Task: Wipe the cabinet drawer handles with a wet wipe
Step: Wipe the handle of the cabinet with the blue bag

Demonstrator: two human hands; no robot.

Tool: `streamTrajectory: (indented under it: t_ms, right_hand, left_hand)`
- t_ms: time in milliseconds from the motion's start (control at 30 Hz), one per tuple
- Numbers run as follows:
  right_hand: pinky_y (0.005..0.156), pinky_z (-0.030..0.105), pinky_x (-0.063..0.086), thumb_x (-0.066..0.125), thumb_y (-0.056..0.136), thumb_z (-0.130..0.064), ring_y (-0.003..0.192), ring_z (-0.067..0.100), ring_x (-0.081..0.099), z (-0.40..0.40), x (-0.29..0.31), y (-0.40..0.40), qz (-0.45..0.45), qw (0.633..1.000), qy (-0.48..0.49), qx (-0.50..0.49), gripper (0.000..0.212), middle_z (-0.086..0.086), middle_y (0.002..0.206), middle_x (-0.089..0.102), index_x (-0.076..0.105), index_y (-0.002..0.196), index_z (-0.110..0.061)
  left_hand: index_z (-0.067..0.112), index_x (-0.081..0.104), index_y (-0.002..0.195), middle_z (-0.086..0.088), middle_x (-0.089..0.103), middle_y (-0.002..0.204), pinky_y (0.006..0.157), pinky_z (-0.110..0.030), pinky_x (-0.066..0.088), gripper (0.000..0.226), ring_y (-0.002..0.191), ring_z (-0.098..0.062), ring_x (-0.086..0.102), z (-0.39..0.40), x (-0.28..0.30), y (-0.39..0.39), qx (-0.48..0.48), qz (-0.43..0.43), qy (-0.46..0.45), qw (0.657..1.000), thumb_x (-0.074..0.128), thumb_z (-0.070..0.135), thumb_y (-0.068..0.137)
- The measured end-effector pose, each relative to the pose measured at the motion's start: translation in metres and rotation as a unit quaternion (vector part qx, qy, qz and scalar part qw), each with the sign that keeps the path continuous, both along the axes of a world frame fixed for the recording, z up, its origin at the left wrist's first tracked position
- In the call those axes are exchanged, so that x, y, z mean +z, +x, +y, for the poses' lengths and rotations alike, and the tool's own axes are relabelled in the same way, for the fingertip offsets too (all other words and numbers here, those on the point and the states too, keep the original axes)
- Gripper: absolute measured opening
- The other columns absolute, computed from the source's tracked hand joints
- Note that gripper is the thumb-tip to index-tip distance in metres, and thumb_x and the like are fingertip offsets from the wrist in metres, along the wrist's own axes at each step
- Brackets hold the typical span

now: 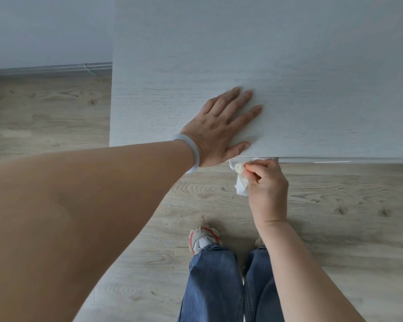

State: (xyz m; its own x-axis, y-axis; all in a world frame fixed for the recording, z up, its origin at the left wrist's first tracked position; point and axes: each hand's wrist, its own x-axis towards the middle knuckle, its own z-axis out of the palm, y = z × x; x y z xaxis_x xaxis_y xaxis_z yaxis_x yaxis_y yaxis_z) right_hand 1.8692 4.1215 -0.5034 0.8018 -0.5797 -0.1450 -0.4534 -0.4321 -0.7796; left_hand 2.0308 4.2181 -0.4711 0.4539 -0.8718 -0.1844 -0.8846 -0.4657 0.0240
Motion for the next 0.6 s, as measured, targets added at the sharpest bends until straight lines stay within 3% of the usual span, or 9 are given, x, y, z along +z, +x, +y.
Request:
streamTrajectory:
  t_ms: [133,333,500,600]
  right_hand:
    - [0.078,-0.001,0.036,0.07,0.08,0.001,0.082,0.006,0.054,-0.007,-0.002,-0.002,-0.004,1.0,-0.015,-0.019,0.008,0.001,0.092,0.063,0.074,0.085,-0.003]
    - [0.085,0.016,0.046,0.068,0.083,0.0,0.09,0.018,0.065,-0.006,-0.005,0.002,-0.001,0.992,-0.034,0.124,0.01,0.006,0.098,0.069,0.075,0.09,-0.004]
    - [0.089,0.005,0.04,0.071,0.08,0.004,0.09,0.014,0.064,-0.04,-0.001,-0.017,-0.028,0.997,-0.061,0.048,0.01,0.009,0.096,0.072,0.075,0.088,-0.002]
    - [0.081,0.025,0.052,0.068,0.081,0.004,0.083,0.022,0.066,-0.013,-0.004,-0.004,-0.031,0.993,-0.066,0.097,0.008,0.01,0.092,0.069,0.072,0.085,-0.002]
  left_hand:
    - [0.023,0.01,0.156,-0.01,0.01,0.163,0.117,-0.039,0.007,0.073,0.149,-0.031,0.008,0.0,0.0,0.001,0.0,-0.002,-0.001,1.0,0.025,0.062,0.096]
    - [0.023,0.01,0.156,-0.01,0.01,0.163,0.117,-0.041,0.011,0.073,0.149,-0.032,0.009,0.0,-0.001,0.0,0.001,-0.003,0.004,1.0,0.026,0.062,0.096]
    - [0.024,0.007,0.156,-0.01,0.007,0.163,0.118,-0.04,0.008,0.073,0.15,-0.031,0.006,-0.001,0.001,0.0,0.003,0.004,0.008,1.0,0.023,0.062,0.096]
    - [0.024,0.007,0.156,-0.01,0.007,0.163,0.118,-0.041,0.009,0.074,0.15,-0.031,0.006,0.0,0.001,0.0,0.004,0.004,0.01,1.0,0.022,0.062,0.095]
